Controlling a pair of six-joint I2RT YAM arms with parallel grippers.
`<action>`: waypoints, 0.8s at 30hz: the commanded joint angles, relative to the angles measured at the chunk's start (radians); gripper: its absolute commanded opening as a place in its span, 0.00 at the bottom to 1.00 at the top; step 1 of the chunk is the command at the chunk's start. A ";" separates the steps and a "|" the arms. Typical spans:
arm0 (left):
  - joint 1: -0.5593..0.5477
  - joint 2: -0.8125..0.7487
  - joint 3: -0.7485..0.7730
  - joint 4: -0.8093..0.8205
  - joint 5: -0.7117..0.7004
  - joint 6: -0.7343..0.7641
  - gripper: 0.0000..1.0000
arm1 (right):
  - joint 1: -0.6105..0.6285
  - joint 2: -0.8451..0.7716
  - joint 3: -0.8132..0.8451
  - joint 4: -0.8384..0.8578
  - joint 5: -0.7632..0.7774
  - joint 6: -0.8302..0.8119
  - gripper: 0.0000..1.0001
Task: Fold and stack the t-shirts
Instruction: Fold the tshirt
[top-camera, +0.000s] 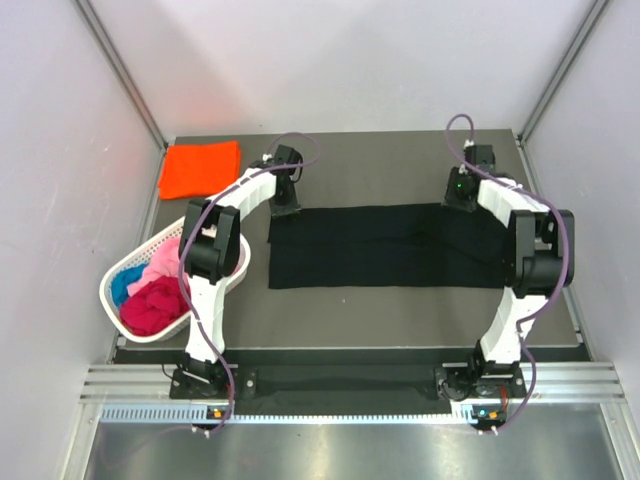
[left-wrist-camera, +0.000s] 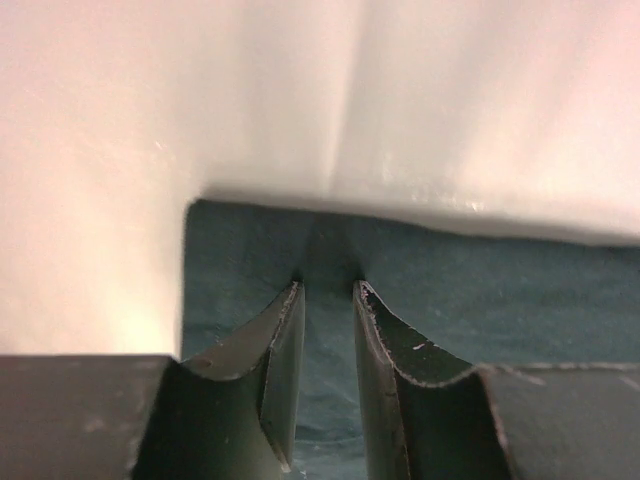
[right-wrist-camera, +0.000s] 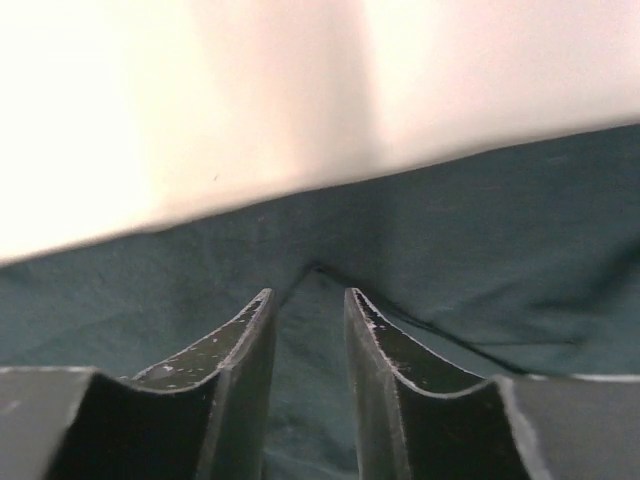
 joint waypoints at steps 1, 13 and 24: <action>0.016 0.021 0.059 -0.031 -0.043 0.015 0.32 | -0.066 -0.117 0.051 0.018 0.014 -0.009 0.36; 0.017 0.008 -0.007 0.023 -0.107 -0.005 0.31 | -0.301 -0.123 0.096 -0.074 -0.096 -0.026 0.35; 0.019 0.036 -0.028 0.027 -0.175 -0.010 0.30 | -0.403 -0.026 0.065 0.059 -0.180 -0.026 0.38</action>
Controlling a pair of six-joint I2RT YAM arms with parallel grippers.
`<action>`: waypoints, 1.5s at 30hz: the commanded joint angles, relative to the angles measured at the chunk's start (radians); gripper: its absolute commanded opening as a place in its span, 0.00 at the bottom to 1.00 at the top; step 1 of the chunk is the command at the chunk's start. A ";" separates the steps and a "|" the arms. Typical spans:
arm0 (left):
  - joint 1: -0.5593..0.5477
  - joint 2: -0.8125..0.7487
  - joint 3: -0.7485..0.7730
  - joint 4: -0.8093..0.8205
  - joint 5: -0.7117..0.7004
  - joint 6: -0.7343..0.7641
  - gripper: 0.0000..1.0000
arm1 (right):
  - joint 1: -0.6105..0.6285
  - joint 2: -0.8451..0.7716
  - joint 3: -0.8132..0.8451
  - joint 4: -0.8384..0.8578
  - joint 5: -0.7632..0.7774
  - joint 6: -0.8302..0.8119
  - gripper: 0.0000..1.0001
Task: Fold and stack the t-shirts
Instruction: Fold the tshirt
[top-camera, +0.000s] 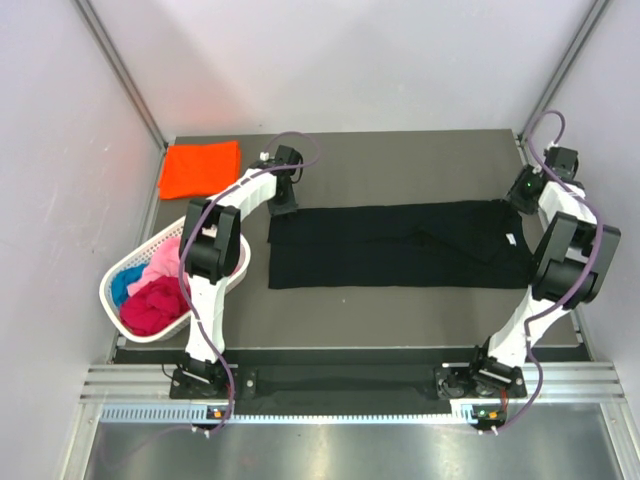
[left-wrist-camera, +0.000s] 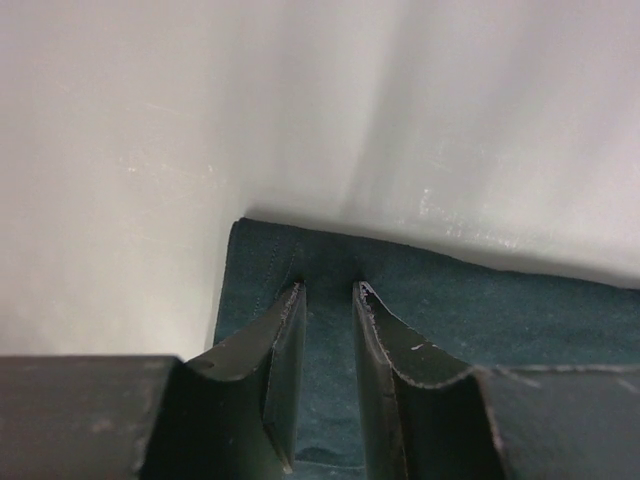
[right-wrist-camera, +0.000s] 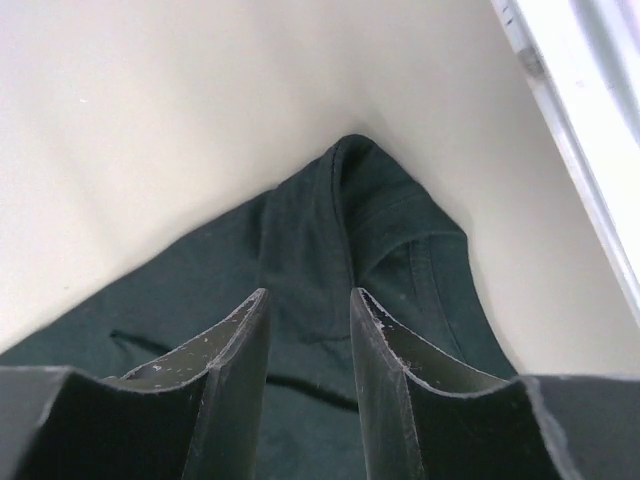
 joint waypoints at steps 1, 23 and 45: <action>0.012 0.024 -0.036 0.012 -0.088 -0.002 0.30 | -0.025 0.047 0.036 0.077 -0.054 -0.013 0.38; 0.020 0.048 -0.050 -0.011 -0.134 -0.039 0.30 | -0.105 0.157 -0.002 0.301 -0.138 0.034 0.00; -0.024 -0.405 -0.134 0.010 0.214 0.068 0.46 | -0.041 0.019 0.141 0.036 0.013 0.151 0.51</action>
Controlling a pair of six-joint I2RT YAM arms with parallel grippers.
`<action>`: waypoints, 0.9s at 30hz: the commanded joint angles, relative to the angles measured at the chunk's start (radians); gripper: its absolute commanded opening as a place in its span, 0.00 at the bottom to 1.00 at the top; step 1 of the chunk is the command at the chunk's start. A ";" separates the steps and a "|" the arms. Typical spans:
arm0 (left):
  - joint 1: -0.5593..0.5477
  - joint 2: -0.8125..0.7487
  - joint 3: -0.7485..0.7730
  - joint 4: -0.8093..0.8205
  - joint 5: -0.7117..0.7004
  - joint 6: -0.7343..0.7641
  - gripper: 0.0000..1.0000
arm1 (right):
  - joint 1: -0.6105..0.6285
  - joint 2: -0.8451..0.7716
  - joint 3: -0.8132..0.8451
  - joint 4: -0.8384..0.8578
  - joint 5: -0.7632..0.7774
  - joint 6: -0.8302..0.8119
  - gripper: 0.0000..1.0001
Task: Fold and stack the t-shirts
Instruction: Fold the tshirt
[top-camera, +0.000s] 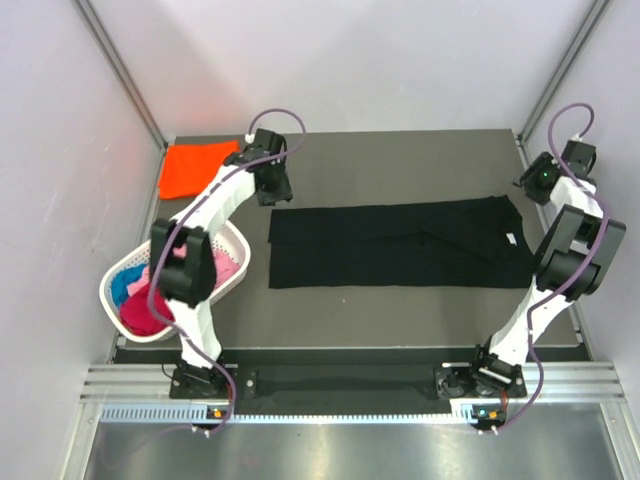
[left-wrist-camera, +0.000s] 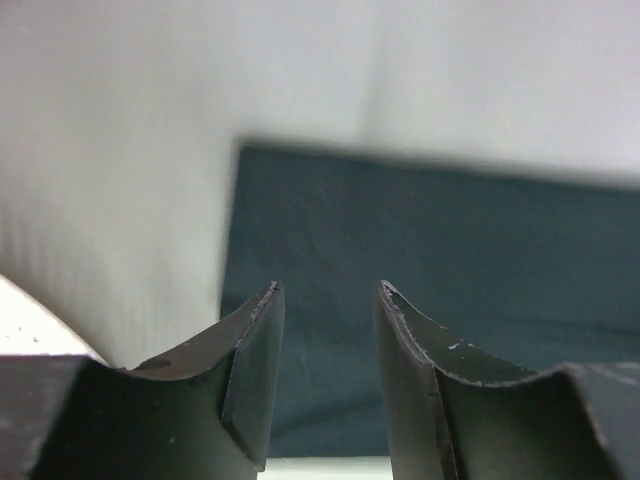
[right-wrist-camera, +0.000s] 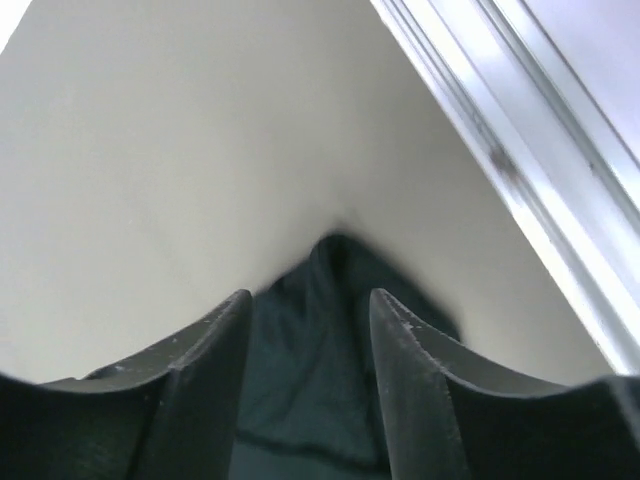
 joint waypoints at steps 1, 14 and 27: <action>-0.071 -0.223 -0.160 0.084 0.140 0.063 0.47 | 0.029 -0.154 0.017 -0.095 0.113 0.057 0.52; -0.137 -0.373 -0.445 0.142 0.316 0.096 0.45 | 0.082 -0.567 -0.414 -0.351 0.262 0.401 0.56; -0.070 -0.465 -0.528 0.195 0.297 -0.016 0.41 | 0.039 -0.745 -0.726 -0.232 0.363 0.482 0.54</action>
